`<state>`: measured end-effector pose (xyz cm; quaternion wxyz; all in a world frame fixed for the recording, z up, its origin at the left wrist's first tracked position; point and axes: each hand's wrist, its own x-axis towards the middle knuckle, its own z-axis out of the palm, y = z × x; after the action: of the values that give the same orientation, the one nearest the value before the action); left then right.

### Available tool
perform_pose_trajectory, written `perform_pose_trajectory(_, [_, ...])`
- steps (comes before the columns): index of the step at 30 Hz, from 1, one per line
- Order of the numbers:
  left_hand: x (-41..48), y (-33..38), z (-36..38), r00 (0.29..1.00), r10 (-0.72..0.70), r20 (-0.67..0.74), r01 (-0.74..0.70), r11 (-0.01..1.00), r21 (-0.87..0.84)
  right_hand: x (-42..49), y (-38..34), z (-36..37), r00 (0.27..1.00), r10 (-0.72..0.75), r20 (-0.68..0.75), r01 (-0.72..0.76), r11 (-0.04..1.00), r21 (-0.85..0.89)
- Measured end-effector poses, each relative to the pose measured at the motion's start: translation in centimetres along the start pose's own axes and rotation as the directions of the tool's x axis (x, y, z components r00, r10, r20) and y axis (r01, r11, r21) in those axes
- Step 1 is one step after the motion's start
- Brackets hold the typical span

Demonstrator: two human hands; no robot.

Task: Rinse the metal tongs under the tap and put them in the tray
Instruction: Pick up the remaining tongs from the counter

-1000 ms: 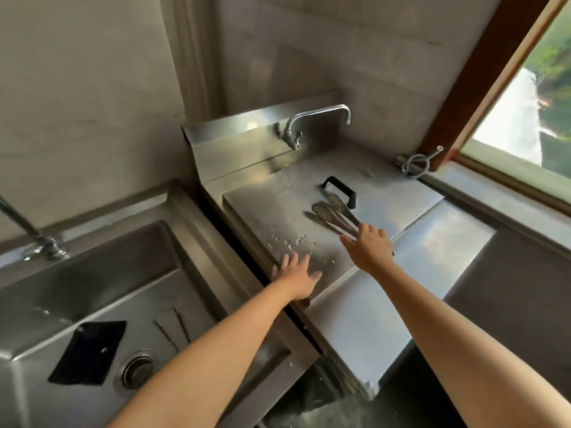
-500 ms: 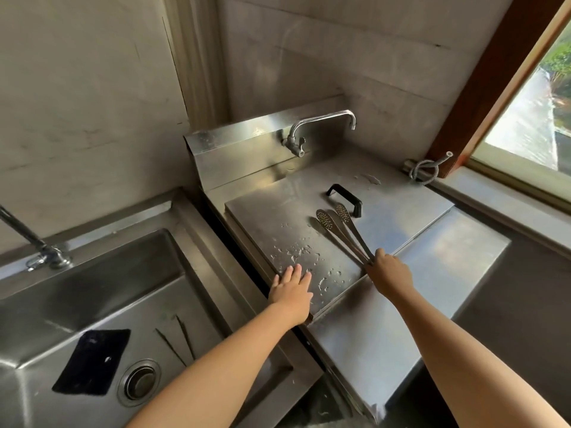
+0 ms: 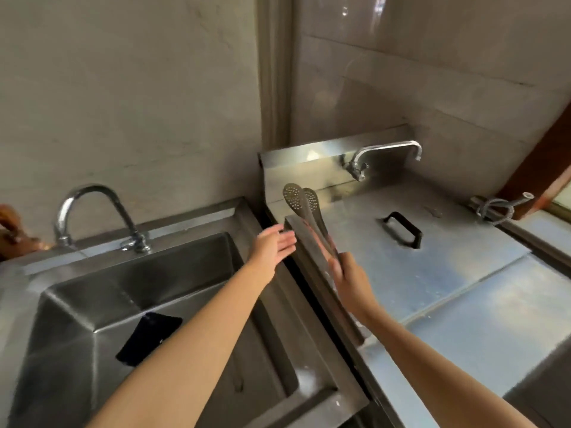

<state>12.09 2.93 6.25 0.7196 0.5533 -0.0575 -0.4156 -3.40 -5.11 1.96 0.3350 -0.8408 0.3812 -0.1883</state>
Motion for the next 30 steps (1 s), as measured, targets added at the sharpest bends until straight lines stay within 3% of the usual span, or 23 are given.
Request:
perform_pose_trajectory(5, [-1.2, 6.2, -9.8, 0.966, 0.174, -0.193, -0.217, 0.949, -0.231, -1.3, -7.1, 7.1, 0.977, -0.129, 0.169, 0.102, 0.982, 0.158])
perform_pose_trajectory(8, [-2.3, 7.7, -15.7, 0.928, 0.186, -0.323, -0.280, 0.920, -0.274, -2.2, -10.2, 11.7, 0.940, -0.177, 0.291, 0.111, 0.967, 0.229])
perform_pose_trajectory(12, [-3.2, 7.1, -23.2, 0.889, 0.099, -0.447, -0.248, 0.925, -0.288, -3.6, -13.1, 18.1, 0.876, -0.206, 0.437, 0.092, 0.959, 0.267])
perform_pose_trajectory(17, [-2.6, 4.9, -31.8, 0.847, -0.024, -0.531, -0.162, 0.940, -0.301, -5.4, -14.3, 26.6, 0.794, -0.113, 0.597, -0.032, 0.974, 0.225])
perform_pose_trajectory(23, [1.7, 2.8, -40.6, 0.823, -0.092, -0.560, -0.094, 0.951, -0.295, -5.7, -15.2, 36.2, 0.743, -0.039, 0.668, -0.124, 0.973, 0.195])
perform_pose_trajectory(30, [6.0, 1.8, -45.6, 0.839, -0.054, -0.542, -0.086, 0.970, -0.229, -4.7, -15.1, 42.9, 0.709, -0.024, 0.705, -0.132, 0.977, 0.167])
